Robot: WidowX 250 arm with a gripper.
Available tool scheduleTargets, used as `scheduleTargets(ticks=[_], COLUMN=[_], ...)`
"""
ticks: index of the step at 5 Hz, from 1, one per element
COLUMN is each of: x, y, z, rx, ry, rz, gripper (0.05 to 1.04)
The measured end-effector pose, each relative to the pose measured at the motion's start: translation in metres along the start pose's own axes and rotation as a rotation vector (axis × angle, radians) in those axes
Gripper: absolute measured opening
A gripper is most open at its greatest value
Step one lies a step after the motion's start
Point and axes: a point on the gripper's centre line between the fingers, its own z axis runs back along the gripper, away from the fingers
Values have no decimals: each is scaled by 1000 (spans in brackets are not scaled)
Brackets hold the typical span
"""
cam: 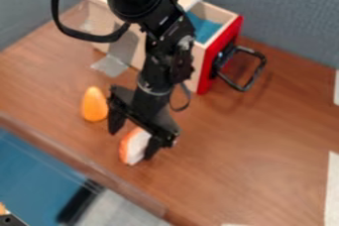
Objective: Put the salmon sushi on the top of drawer
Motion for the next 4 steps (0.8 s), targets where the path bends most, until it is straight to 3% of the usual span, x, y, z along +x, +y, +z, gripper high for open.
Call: scheduleTargets(ticks=[1, 2, 3, 4], x=[3, 1, 7, 40], y=[2, 2, 2, 8], z=[-3, -3, 15, 64], rx=[11, 12, -10, -58], ry=[3, 11, -15, -113], rz=[14, 12, 20, 68], gripper=[665, 598, 598, 598])
